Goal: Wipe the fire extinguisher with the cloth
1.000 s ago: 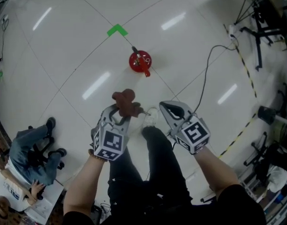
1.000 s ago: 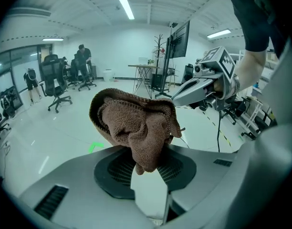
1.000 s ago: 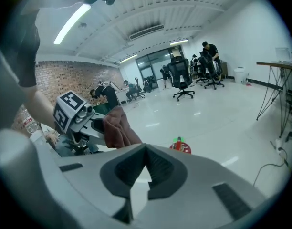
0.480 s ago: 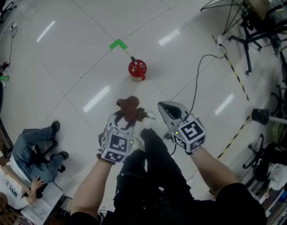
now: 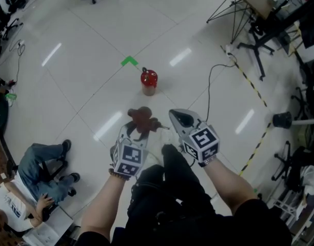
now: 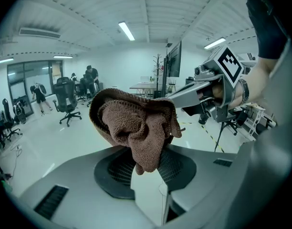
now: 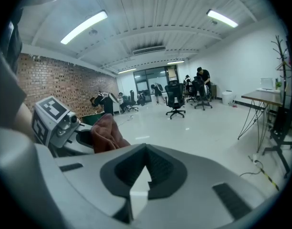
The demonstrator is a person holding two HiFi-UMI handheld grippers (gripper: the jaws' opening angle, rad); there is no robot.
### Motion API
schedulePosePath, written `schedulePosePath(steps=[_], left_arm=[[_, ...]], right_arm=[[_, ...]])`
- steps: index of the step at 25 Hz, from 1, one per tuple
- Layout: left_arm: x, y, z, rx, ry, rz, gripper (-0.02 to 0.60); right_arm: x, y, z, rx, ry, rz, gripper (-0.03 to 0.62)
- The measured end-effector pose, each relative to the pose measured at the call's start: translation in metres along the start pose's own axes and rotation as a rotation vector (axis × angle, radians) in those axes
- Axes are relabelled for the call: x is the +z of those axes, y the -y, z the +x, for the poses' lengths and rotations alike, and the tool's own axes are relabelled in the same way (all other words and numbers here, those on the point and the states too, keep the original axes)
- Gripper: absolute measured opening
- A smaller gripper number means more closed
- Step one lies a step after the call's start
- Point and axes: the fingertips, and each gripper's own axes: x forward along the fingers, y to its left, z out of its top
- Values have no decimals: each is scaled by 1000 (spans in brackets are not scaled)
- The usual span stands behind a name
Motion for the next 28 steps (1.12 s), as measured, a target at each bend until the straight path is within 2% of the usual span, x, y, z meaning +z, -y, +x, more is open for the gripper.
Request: schedulePosePath(steps=[7, 14, 22, 28], left_arm=[[6, 28, -28, 14, -26, -30, 106], [27, 67, -21, 69, -41, -44, 106], [57, 120, -14, 142, -20, -110, 106], [67, 146, -24, 154, 24, -146, 106]], right_arm=[[14, -16, -29, -12, 4, 11, 5], [17, 5, -64, 38, 10, -11, 5], [16, 31, -120, 120, 29, -52, 5], [20, 28, -148, 132, 52, -84, 5]])
